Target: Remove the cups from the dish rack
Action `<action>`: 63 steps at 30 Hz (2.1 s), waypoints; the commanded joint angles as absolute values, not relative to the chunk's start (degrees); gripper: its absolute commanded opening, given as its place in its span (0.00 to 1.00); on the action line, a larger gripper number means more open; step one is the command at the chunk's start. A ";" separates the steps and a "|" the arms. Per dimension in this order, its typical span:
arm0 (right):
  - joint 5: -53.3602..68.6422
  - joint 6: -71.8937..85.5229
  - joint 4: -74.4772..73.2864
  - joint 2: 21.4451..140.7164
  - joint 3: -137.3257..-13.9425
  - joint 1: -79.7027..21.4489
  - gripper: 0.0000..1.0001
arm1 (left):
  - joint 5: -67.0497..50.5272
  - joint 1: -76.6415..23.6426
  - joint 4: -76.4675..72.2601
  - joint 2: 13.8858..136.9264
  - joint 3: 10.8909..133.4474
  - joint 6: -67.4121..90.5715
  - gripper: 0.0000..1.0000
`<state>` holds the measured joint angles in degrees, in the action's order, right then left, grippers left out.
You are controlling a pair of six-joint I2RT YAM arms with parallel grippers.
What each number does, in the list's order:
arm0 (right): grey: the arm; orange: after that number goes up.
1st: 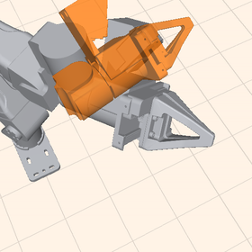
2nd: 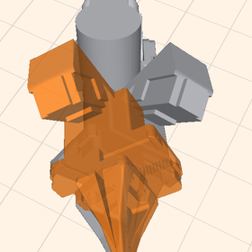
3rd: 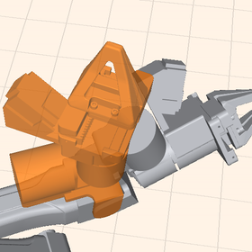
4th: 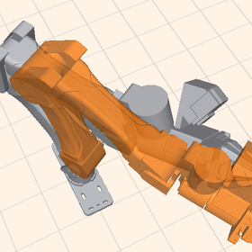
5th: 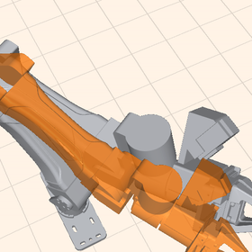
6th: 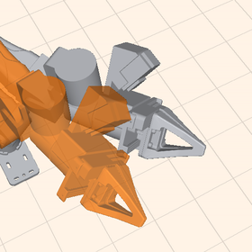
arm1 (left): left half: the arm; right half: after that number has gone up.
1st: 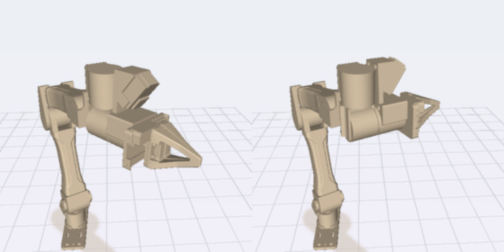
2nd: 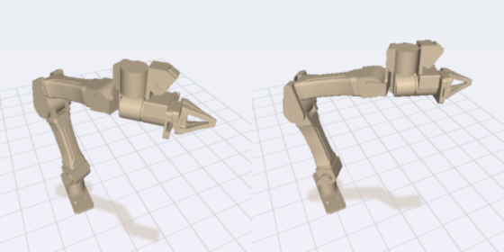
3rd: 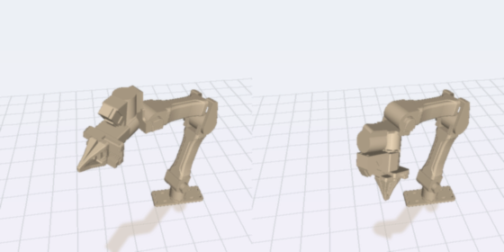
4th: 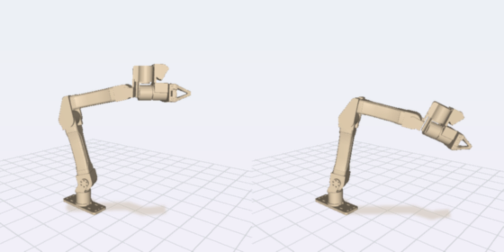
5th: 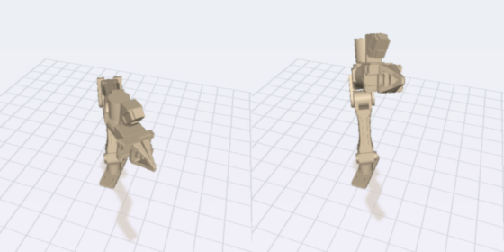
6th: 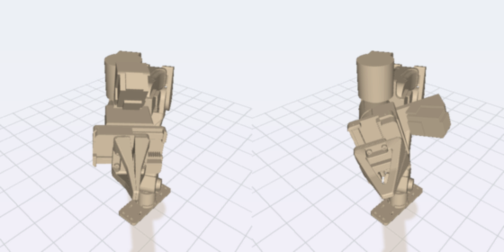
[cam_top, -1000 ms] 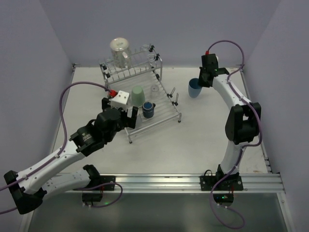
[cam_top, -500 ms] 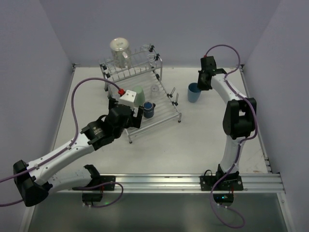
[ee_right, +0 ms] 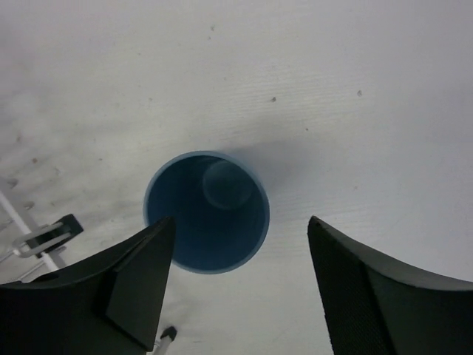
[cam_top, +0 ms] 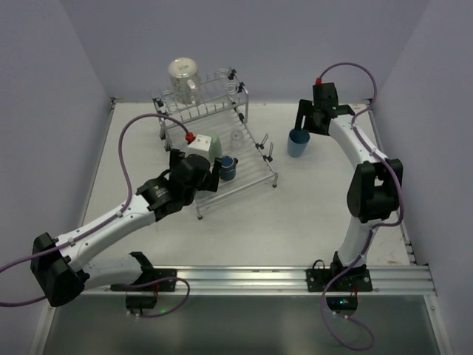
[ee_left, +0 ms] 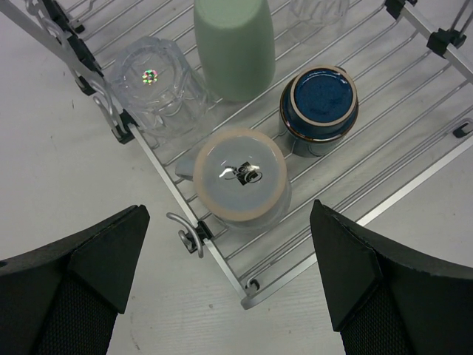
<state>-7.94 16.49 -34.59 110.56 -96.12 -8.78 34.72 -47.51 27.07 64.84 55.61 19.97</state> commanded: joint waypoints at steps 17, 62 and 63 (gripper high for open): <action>11.51 28.74 -7.91 72.34 -63.38 -9.66 0.91 | 26.46 -39.81 20.65 75.93 60.11 22.15 0.82; 22.66 33.65 -2.03 60.31 -54.76 -15.03 0.91 | 28.40 -39.81 27.51 61.45 60.90 22.94 0.13; 23.89 34.45 -0.72 59.42 -53.10 -15.20 0.91 | 28.04 -39.73 27.77 60.57 61.52 22.94 0.13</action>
